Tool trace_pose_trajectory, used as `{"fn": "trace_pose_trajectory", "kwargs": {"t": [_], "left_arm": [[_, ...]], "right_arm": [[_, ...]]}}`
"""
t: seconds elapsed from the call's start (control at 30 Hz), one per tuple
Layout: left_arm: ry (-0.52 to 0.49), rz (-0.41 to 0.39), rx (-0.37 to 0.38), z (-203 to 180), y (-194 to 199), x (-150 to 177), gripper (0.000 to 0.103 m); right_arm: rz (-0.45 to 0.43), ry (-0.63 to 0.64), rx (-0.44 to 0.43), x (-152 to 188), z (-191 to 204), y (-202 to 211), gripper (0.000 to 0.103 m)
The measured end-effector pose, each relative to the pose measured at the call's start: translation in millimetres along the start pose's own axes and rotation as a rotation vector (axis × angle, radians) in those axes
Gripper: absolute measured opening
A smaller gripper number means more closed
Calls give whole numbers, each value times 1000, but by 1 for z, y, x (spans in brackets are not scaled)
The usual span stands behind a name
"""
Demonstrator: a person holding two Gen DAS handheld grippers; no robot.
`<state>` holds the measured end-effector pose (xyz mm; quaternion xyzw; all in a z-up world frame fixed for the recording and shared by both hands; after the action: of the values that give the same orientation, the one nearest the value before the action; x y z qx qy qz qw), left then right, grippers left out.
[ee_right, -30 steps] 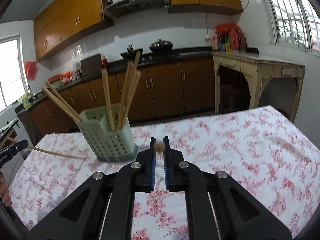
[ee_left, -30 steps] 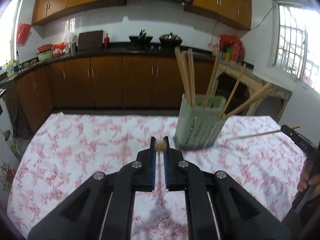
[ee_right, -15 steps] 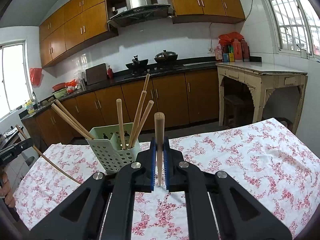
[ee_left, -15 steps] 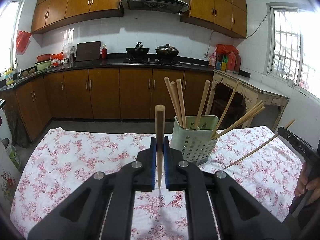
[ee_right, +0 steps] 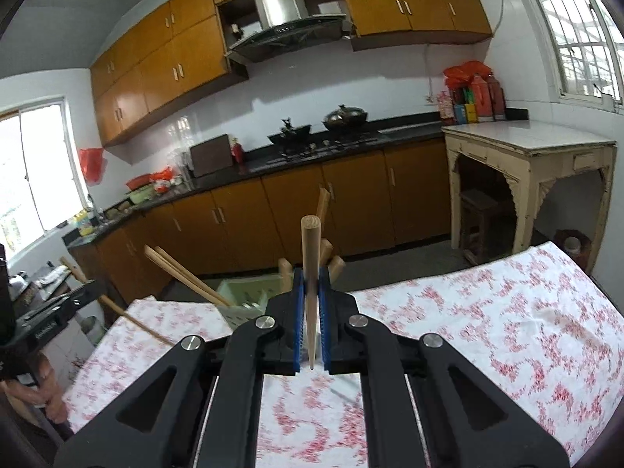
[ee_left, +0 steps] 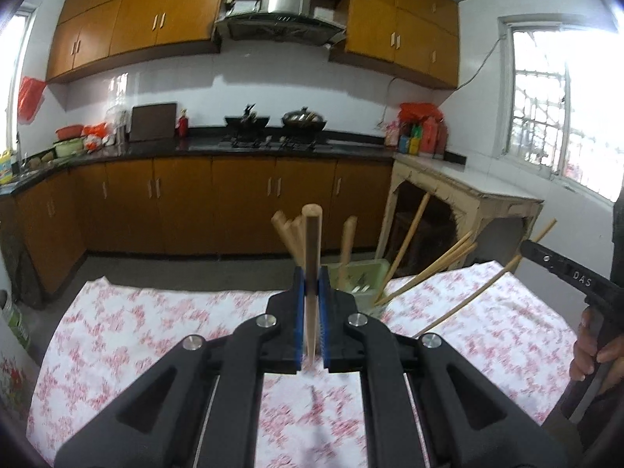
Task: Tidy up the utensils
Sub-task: 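Lower both held chopsticks upright into the caddy from above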
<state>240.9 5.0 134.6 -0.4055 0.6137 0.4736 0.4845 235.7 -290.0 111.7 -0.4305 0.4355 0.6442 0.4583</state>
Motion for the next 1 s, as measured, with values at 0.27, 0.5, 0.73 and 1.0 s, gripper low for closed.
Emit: {"fn": "trace_pose_trajectory", "kwargs": {"t": [0.27, 0.5, 0.73, 1.0], "left_arm": [[-15, -59, 70, -36, 1, -37, 8], [-30, -141, 47, -57, -10, -69, 8], [-26, -157, -28, -56, -43, -90, 8], [0, -96, -59, -42, -78, -79, 8]], "right_arm": [[-46, 20, -86, -33, 26, 9, 8], [-106, 46, -102, -51, 43, 2, 8], [-148, 61, -77, -66, 50, -26, 8], [-114, 56, -43, -59, 48, -71, 8]]}}
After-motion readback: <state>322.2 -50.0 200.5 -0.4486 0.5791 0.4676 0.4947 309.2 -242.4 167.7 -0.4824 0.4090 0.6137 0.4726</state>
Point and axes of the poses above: each gripper's, at about its wrist camera, not at the fingertips, and y roughly against the way its jaws point, z to its left, x to its underside, the point moved 1 cm from there along -y, roughly the way its jaws point, and after that the axes turned 11 degrees about -z, right-handed, at the moved point
